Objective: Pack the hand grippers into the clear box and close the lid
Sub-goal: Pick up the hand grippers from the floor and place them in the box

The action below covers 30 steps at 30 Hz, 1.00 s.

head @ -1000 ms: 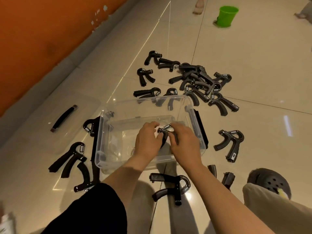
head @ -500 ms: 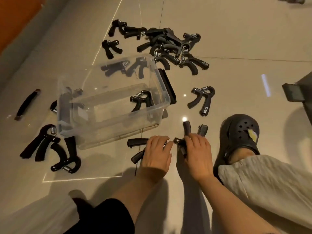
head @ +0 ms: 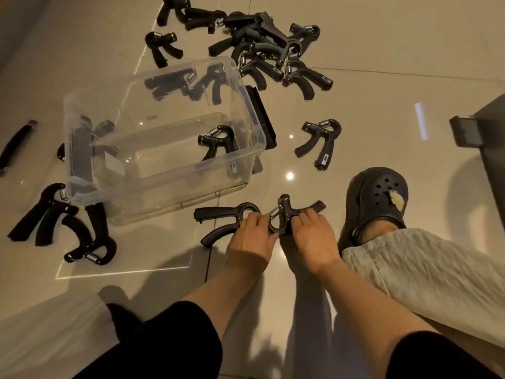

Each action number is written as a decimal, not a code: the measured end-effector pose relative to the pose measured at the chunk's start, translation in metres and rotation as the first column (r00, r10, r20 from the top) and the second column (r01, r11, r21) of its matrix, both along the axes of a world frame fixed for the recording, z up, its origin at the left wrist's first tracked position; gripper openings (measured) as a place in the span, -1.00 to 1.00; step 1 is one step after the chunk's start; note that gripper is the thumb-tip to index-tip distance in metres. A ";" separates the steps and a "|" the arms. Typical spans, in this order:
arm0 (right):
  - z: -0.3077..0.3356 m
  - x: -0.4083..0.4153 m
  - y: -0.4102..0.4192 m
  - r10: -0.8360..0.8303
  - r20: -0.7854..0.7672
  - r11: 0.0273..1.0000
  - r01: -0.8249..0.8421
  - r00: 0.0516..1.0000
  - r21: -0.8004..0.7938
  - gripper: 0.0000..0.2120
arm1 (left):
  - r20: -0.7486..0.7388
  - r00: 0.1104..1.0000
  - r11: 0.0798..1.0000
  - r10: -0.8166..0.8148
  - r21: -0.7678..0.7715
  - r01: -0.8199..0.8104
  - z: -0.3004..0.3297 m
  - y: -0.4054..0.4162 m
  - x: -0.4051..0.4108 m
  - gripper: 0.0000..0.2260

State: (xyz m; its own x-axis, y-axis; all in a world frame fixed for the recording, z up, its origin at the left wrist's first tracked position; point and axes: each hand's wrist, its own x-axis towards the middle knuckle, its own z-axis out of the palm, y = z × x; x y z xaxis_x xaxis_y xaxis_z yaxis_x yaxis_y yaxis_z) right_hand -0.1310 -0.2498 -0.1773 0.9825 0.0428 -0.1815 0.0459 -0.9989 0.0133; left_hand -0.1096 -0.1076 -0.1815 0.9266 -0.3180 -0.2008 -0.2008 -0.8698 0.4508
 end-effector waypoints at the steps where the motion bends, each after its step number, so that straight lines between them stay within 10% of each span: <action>1: 0.005 -0.002 0.005 -0.019 0.032 1.000 0.019 0.999 0.016 -0.77 | -0.042 0.995 0.995 0.085 -0.056 -0.088 0.007 -0.002 -0.001 -0.64; 9: 0.109 0.010 0.031 0.028 0.442 0.991 -0.084 0.897 0.106 -0.78 | -0.438 0.815 0.441 0.379 -0.689 -0.575 0.122 0.000 0.011 -0.83; 17: 0.213 0.020 0.056 0.042 0.389 0.973 -0.127 0.920 0.194 -0.05 | -0.269 0.845 0.432 0.462 -0.764 -0.479 0.227 0.056 0.025 -0.77; 30: 0.239 0.048 0.175 0.156 0.385 0.914 -0.281 0.910 0.294 -0.41 | -0.382 0.735 0.082 0.560 -0.857 -0.508 0.251 0.164 0.027 -0.80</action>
State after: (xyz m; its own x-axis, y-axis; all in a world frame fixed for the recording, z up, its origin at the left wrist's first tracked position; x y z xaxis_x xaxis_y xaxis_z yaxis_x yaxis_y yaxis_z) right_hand -0.0828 -0.0747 0.0613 0.9371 0.2607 0.2319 0.3187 -0.9103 -0.2642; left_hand -0.0828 0.0563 0.0692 0.9328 0.3273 -0.1506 0.0921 0.1874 0.9779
